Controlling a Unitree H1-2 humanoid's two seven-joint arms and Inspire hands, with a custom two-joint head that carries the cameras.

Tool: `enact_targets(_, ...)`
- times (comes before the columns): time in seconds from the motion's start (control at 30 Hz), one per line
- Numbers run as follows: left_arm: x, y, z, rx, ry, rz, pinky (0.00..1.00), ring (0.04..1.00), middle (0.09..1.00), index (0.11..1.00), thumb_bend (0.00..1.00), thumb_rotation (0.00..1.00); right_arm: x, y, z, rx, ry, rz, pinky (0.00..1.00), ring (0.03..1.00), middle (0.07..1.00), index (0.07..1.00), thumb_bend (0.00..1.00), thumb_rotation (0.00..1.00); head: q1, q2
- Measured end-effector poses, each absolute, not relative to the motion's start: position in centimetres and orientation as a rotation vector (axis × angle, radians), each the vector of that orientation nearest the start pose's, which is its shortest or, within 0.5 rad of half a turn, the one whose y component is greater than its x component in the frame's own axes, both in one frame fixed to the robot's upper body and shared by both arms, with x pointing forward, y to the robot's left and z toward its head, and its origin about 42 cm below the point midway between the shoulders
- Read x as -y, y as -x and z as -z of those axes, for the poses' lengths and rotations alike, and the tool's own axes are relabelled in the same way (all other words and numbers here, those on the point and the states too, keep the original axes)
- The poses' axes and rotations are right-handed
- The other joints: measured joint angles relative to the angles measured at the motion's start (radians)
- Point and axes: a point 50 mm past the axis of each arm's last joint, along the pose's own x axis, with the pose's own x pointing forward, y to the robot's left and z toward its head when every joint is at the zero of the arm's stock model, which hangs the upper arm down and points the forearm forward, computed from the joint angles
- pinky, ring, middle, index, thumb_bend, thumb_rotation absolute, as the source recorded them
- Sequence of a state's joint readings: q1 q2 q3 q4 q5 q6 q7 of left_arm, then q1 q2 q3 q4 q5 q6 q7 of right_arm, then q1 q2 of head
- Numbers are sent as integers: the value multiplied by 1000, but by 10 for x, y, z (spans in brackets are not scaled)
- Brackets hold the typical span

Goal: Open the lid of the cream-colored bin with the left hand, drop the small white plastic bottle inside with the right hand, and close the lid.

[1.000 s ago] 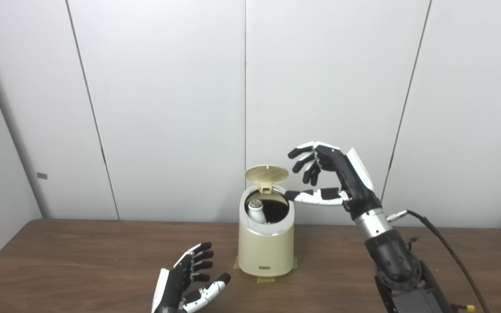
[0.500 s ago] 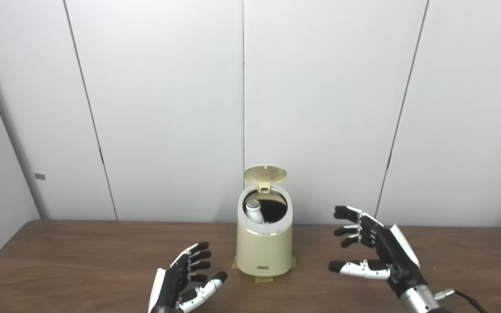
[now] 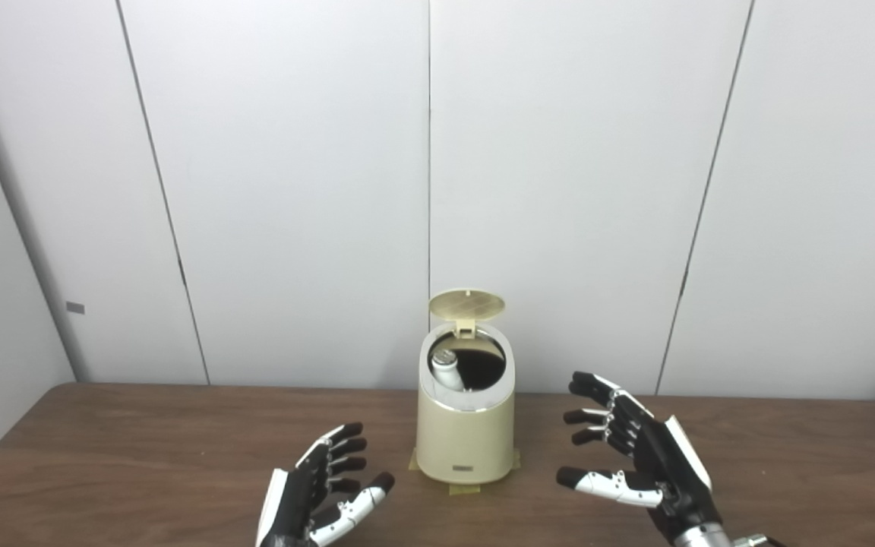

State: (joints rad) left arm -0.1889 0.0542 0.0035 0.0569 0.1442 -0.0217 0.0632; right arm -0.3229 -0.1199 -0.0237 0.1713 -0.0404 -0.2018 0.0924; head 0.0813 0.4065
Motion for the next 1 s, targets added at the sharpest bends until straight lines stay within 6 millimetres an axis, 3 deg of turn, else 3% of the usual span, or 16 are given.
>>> enact_targets(0.17,-227,-360,-172,229,-259,0,827,866,864,897,869,393,230,-381,-163,327,154,-125,582,692,821,828,865,238,8,-2)
enact_targets(0.3,-229,-386,-217,309,-352,64,830,910,915,933,942,401,233,-379,-161,348,142,-94,558,686,797,799,829,180,14,-3)
enact_targets(0.47,-218,-411,-265,402,-407,116,783,919,928,931,975,379,235,-377,-152,341,134,-74,564,697,797,800,825,188,14,-9)
enact_targets(0.67,-202,-434,-287,424,-464,166,789,922,942,939,991,360,235,-376,-151,339,144,-64,565,686,790,794,838,207,0,-14)
enact_targets(0.8,-186,-455,-302,441,-565,206,833,982,990,961,1000,400,234,-376,-151,343,160,-62,547,674,785,789,853,227,-5,-15)
enact_targets(1.0,-161,-476,-300,441,-743,275,883,1000,1000,967,1000,413,233,-375,-151,341,166,-58,545,664,779,787,857,231,-11,-17)
